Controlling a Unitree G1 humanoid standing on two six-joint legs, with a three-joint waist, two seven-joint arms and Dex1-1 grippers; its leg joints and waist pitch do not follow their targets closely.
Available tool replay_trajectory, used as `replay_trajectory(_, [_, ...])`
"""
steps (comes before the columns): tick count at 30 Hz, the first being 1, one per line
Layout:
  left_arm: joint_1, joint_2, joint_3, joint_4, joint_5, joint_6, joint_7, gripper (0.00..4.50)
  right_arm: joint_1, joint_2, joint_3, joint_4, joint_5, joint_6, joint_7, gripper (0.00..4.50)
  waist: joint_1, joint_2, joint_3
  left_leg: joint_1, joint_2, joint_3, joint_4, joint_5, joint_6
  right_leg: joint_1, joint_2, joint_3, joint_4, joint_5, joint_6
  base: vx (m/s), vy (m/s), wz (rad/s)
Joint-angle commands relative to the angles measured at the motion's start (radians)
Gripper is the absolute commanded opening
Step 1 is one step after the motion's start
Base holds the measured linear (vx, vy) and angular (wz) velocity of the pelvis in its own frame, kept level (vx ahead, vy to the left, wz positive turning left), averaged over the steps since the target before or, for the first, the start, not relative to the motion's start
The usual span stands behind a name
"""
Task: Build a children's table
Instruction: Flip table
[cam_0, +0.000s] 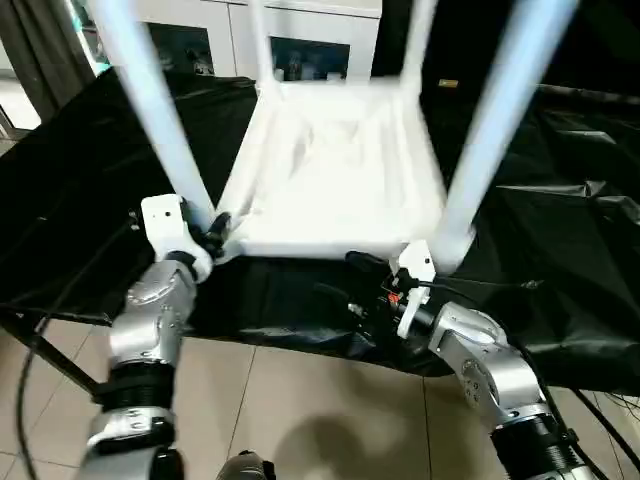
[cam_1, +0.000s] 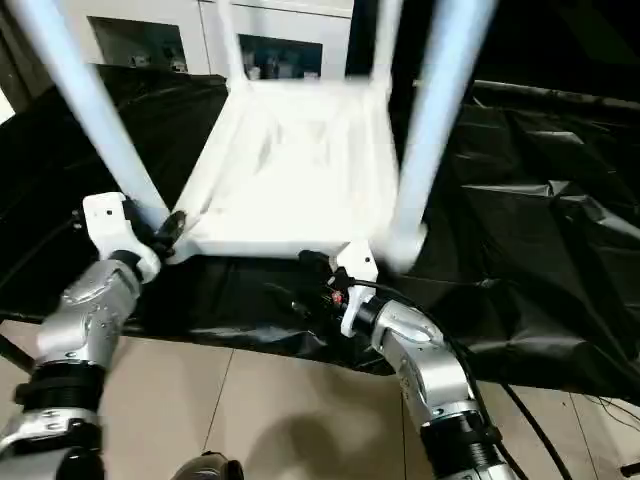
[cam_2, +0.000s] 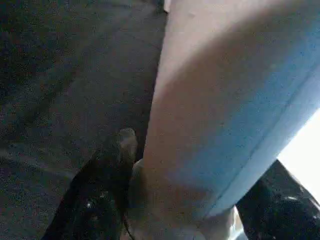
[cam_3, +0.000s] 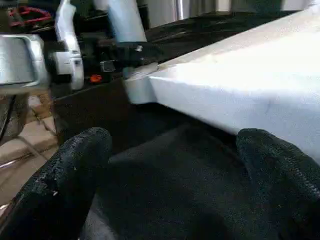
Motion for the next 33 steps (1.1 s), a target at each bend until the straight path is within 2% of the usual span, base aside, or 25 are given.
replay_trajectory(1, [-0.026,-0.058,0.017,-0.053,-0.114,0.033,0.000,2.56,-0.022,0.018,-0.048,0.031,-0.002,-0.017,-0.068,4.50,0.002,0.007,-0.067,0.037,0.073,-0.037,-0.073,-0.087,0.034,0.014,-0.107,0.039,-0.063,0.254,-0.244,0.000,0.000,0.00])
replay_trajectory(2, [-0.024,-0.082,0.008,-0.080,-0.119,0.046,0.001,2.56,-0.035,0.038,-0.074,0.053,0.006,-0.012,-0.117,4.50,0.001,0.002,-0.069,0.036,0.073,-0.036,-0.071,-0.066,0.043,0.014,-0.105,0.038,-0.060,0.293,-0.249,0.000,0.000,0.00])
replay_trajectory(3, [-0.019,-0.099,-0.010,-0.099,-0.112,0.050,0.000,2.56,-0.048,0.064,-0.103,0.066,0.033,-0.001,-0.153,4.50,0.001,0.007,-0.071,0.037,0.073,-0.035,-0.069,-0.051,0.051,0.011,-0.104,0.037,-0.057,0.319,-0.253,0.000,0.000,0.00])
replay_trajectory(4, [-0.018,-0.111,-0.020,-0.109,-0.109,0.054,0.002,2.56,-0.057,0.085,-0.125,0.070,0.060,0.009,-0.172,4.50,0.004,0.004,-0.075,0.035,0.073,-0.035,-0.065,-0.028,0.064,0.014,-0.103,0.036,-0.053,0.356,-0.249,0.000,0.000,0.00])
replay_trajectory(5, [-0.019,-0.121,-0.022,-0.116,-0.107,0.057,0.008,2.56,-0.066,0.102,-0.142,0.072,0.080,0.011,-0.186,4.50,0.005,0.007,-0.077,0.035,0.073,-0.035,-0.063,-0.015,0.072,0.013,-0.103,0.036,-0.050,0.379,-0.247,0.000,0.000,0.00])
replay_trajectory(8, [-0.023,-0.133,-0.022,-0.120,-0.104,0.058,0.021,2.54,-0.087,0.128,-0.174,0.085,0.110,0.010,-0.216,4.50,0.010,0.005,-0.081,0.030,0.073,-0.036,-0.057,0.026,0.092,0.013,-0.100,0.031,-0.042,0.462,-0.221,0.000,0.000,0.00])
replay_trajectory(9, [-0.030,-0.145,-0.018,-0.119,-0.102,0.045,0.042,2.54,-0.124,0.158,-0.224,0.127,0.149,0.000,-0.266,4.50,0.010,0.003,-0.082,0.031,0.074,-0.035,-0.057,0.025,0.093,0.011,-0.101,0.030,-0.041,0.465,-0.220,0.000,0.000,0.00])
replay_trajectory(10, [-0.030,-0.145,-0.018,-0.119,-0.102,0.045,0.042,2.54,-0.124,0.158,-0.224,0.127,0.149,0.000,-0.266,4.50,0.008,0.005,-0.080,0.031,0.074,-0.034,-0.059,0.011,0.088,0.007,-0.100,0.030,-0.043,0.438,-0.225,0.000,0.000,0.00])
replay_trajectory(11, [-0.032,-0.150,-0.016,-0.120,-0.102,0.040,0.052,2.54,-0.141,0.171,-0.247,0.145,0.175,0.000,-0.279,4.50,0.010,0.005,-0.080,0.032,0.074,-0.033,-0.059,0.005,0.084,0.007,-0.099,0.030,-0.044,0.422,-0.223,0.000,0.000,0.00])
replay_trajectory(12, [-0.032,-0.156,-0.014,-0.125,-0.102,0.038,0.061,2.54,-0.158,0.184,-0.268,0.159,0.198,0.000,-0.277,4.50,0.010,-0.001,-0.079,0.031,0.075,-0.032,-0.061,-0.005,0.080,0.009,-0.100,0.031,-0.046,0.406,-0.222,0.000,0.000,0.00])
replay_trajectory(13, [-0.031,-0.164,-0.010,-0.131,-0.103,0.036,0.073,2.54,-0.177,0.199,-0.288,0.167,0.233,0.008,-0.263,4.50,0.011,0.001,-0.079,0.031,0.074,-0.031,-0.061,-0.007,0.079,0.010,-0.101,0.031,-0.044,0.403,-0.223,0.000,0.000,0.00])
replay_trajectory(15, [-0.029,-0.183,-0.005,-0.144,-0.098,0.027,0.092,2.54,-0.223,0.225,-0.331,0.202,0.274,0.009,-0.272,4.50,0.009,-0.003,-0.080,0.028,0.074,-0.030,-0.060,0.003,0.088,0.011,-0.102,0.030,-0.042,0.407,-0.222,0.000,0.000,0.00])
replay_trajectory(17, [-0.026,-0.192,-0.007,-0.153,-0.096,0.025,0.101,2.54,-0.247,0.233,-0.351,0.229,0.281,0.003,-0.298,4.50,0.008,-0.007,-0.079,0.027,0.073,-0.028,-0.060,0.013,0.094,0.011,-0.102,0.028,-0.043,0.401,-0.220,0.000,0.000,0.00])
replay_trajectory(18, [-0.023,-0.195,-0.012,-0.159,-0.090,0.021,0.105,2.54,-0.268,0.236,-0.365,0.257,0.282,-0.009,-0.322,4.50,0.010,-0.004,-0.080,0.028,0.072,-0.026,-0.059,0.022,0.094,0.009,-0.103,0.028,-0.043,0.399,-0.220,0.000,0.000,0.00])
replay_trajectory(21, [-0.007,-0.205,-0.043,-0.183,-0.075,0.021,0.113,2.54,-0.341,0.244,-0.414,0.351,0.306,-0.023,-0.368,4.50,0.007,-0.006,-0.083,0.028,0.070,-0.023,-0.057,0.041,0.097,0.008,-0.101,0.026,-0.040,0.395,-0.221,0.000,0.000,0.00])
replay_trajectory(23, [0.005,-0.216,-0.059,-0.197,-0.069,0.021,0.115,2.54,-0.385,0.252,-0.438,0.397,0.332,-0.022,-0.364,4.50,0.007,-0.009,-0.082,0.027,0.070,-0.020,-0.055,0.043,0.110,0.007,-0.102,0.026,-0.041,0.399,-0.215,0.000,0.000,0.00])
replay_trajectory(25, [0.015,-0.225,-0.076,-0.214,-0.060,0.022,0.116,2.54,-0.433,0.257,-0.468,0.449,0.358,-0.023,-0.369,4.50,0.009,-0.009,-0.089,0.027,0.070,-0.018,-0.047,0.080,0.124,0.006,-0.100,0.024,-0.032,0.443,-0.221,0.000,0.000,0.00])
replay_trajectory(27, [0.022,-0.232,-0.091,-0.226,-0.047,0.022,0.119,2.54,-0.474,0.259,-0.498,0.496,0.378,-0.027,-0.380,4.50,0.010,-0.013,-0.092,0.024,0.068,-0.017,-0.043,0.116,0.141,0.003,-0.097,0.022,-0.027,0.481,-0.221,0.000,0.000,0.00])
replay_trajectory(28, [0.023,-0.234,-0.096,-0.229,-0.044,0.022,0.119,2.54,-0.486,0.259,-0.508,0.510,0.385,-0.028,-0.383,4.50,0.011,-0.012,-0.092,0.024,0.068,-0.017,-0.042,0.123,0.146,0.003,-0.096,0.021,-0.026,0.483,-0.220,0.000,0.000,0.00])
replay_trajectory(29, [0.026,-0.240,-0.104,-0.236,-0.041,0.024,0.119,2.54,-0.516,0.256,-0.526,0.550,0.393,-0.032,-0.395,4.50,0.012,-0.016,-0.090,0.024,0.069,-0.014,-0.041,0.122,0.152,-0.001,-0.096,0.021,-0.028,0.475,-0.222,0.000,0.000,0.00])
replay_trajectory(32, [0.032,-0.244,-0.114,-0.245,-0.034,0.023,0.122,2.54,-0.553,0.253,-0.547,0.604,0.400,-0.039,-0.407,4.50,0.011,-0.014,-0.087,0.022,0.069,-0.013,-0.044,0.082,0.143,-0.002,-0.100,0.021,-0.031,0.410,-0.224,0.000,0.000,0.00])
replay_trajectory(33, [0.036,-0.246,-0.115,-0.251,-0.031,0.023,0.124,2.54,-0.565,0.251,-0.552,0.624,0.398,-0.044,-0.409,4.31,0.011,-0.016,-0.086,0.022,0.070,-0.013,-0.045,0.080,0.139,-0.001,-0.100,0.021,-0.032,0.396,-0.223,0.000,0.000,0.00])
